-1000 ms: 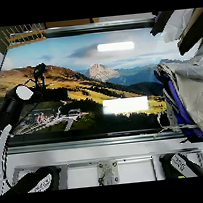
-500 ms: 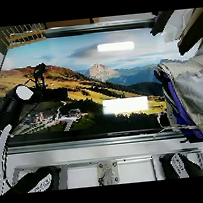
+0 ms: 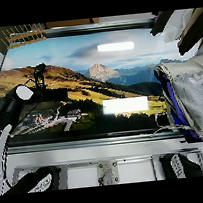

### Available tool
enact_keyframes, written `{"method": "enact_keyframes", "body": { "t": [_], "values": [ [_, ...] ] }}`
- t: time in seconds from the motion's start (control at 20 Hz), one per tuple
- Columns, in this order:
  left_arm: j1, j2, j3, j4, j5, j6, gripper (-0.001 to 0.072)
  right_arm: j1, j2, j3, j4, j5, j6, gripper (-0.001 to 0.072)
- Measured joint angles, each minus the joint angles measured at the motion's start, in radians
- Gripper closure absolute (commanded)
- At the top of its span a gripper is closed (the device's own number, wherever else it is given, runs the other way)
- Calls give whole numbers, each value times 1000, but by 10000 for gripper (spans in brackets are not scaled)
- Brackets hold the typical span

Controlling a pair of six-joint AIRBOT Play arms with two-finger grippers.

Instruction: Fold the clothes and pants, and hang the long-sleeved shirts on hangers.

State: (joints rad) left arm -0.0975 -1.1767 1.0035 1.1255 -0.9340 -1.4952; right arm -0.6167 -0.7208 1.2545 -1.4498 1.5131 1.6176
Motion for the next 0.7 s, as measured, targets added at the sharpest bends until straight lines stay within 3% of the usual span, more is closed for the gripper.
{"method": "enact_keyframes", "body": {
  "t": [0.4,0.45,0.5,0.55,0.6,0.7],
  "values": [
    [0,0,0,0,0,-3,700,281,-23,-67,217,-118,-69,68],
    [0,0,0,0,0,-3,700,310,-36,-72,225,-124,-72,139],
    [0,0,0,0,0,-3,700,332,-47,-76,232,-127,-74,347],
    [0,0,0,0,0,-3,700,352,-59,-79,237,-129,-74,604],
    [0,0,0,0,0,-3,700,367,-68,-80,242,-131,-75,683],
    [0,0,0,0,0,-3,700,383,-79,-82,250,-134,-75,685]
  ]
}}
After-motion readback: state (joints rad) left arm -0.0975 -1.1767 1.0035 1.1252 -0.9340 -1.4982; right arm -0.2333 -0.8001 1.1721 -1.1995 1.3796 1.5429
